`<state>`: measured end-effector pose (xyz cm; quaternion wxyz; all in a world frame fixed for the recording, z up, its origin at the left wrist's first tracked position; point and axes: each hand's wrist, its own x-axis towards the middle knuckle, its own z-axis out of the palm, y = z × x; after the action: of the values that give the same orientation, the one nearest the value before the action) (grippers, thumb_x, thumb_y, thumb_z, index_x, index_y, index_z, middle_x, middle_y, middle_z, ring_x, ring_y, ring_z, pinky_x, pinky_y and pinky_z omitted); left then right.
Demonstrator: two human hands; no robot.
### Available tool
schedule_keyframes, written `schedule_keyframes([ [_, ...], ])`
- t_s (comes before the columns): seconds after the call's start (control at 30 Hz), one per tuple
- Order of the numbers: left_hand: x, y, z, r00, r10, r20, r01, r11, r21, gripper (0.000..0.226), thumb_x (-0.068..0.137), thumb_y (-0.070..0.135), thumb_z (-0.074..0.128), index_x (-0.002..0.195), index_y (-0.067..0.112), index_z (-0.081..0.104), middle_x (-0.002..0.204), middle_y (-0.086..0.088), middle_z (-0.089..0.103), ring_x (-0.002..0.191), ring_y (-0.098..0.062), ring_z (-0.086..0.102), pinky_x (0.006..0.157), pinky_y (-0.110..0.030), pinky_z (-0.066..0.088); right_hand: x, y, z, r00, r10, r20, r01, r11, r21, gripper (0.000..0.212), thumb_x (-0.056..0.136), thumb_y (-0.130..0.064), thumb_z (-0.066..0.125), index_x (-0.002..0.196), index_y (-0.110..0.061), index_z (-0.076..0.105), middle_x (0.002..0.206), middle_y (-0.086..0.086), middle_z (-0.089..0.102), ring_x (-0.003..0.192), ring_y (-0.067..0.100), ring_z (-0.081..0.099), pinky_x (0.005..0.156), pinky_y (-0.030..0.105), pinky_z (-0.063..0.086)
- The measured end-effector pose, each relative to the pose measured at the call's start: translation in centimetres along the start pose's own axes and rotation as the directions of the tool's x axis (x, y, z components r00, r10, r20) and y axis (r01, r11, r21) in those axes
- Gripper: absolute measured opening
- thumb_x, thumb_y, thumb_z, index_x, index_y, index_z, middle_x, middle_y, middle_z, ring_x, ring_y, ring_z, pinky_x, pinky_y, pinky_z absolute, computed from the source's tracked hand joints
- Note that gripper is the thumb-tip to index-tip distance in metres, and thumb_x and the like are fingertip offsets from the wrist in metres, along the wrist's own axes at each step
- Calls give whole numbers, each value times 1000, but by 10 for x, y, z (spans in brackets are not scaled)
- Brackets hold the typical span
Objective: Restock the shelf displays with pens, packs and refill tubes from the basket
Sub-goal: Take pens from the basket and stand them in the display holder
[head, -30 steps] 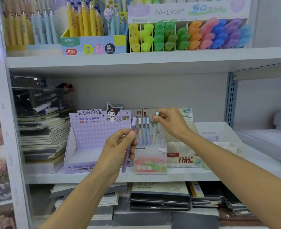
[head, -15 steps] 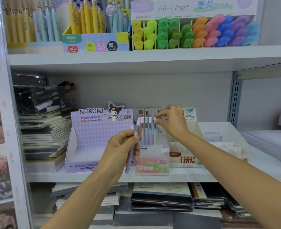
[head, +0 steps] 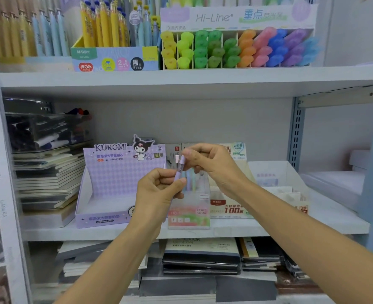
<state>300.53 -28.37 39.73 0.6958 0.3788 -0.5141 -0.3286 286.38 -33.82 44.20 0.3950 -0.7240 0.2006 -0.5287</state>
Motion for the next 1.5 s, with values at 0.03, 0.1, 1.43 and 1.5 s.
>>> schedule_keyframes([
  [0.03, -1, 1, 1, 1000, -1, -7, 1, 1000, 1, 15, 79, 0, 74, 86, 9, 64, 67, 1, 68, 56, -14, 63, 55, -19, 53, -1, -2, -1, 1000, -6, 6, 6, 1000, -11, 17, 79, -29, 74, 90, -16, 72, 82, 4, 75, 75, 15, 71, 59, 15, 48],
  [0.1, -2, 4, 4, 1000, 6, 3, -6, 1000, 17, 15, 79, 1, 75, 86, 9, 64, 72, -2, 68, 57, -15, 65, 56, -19, 54, -2, -3, -4, 1000, -5, 9, 5, 999, -48, 10, 83, -19, 74, 91, -16, 70, 85, 6, 76, 75, 15, 72, 59, 15, 48],
  [1.43, -19, -52, -25, 778, 367, 510, -612, 257, 748, 57, 88, -1, 56, 143, 8, 45, 140, -8, 52, 138, -29, 38, 110, -43, 37, 40, 56, -35, 954, -230, -192, 12, 668, -744, 13, 87, -20, 70, 98, -12, 69, 88, 1, 70, 89, 16, 62, 80, 31, 51],
  [1.5, -19, -52, -25, 785, 361, 504, -604, 264, 752, 57, 89, 0, 54, 144, 9, 43, 141, -8, 51, 139, -28, 36, 111, -42, 37, 42, 58, -36, 956, -228, -183, -8, 606, -795, 14, 85, -24, 72, 96, -16, 73, 90, -3, 66, 97, 16, 53, 79, 29, 43],
])
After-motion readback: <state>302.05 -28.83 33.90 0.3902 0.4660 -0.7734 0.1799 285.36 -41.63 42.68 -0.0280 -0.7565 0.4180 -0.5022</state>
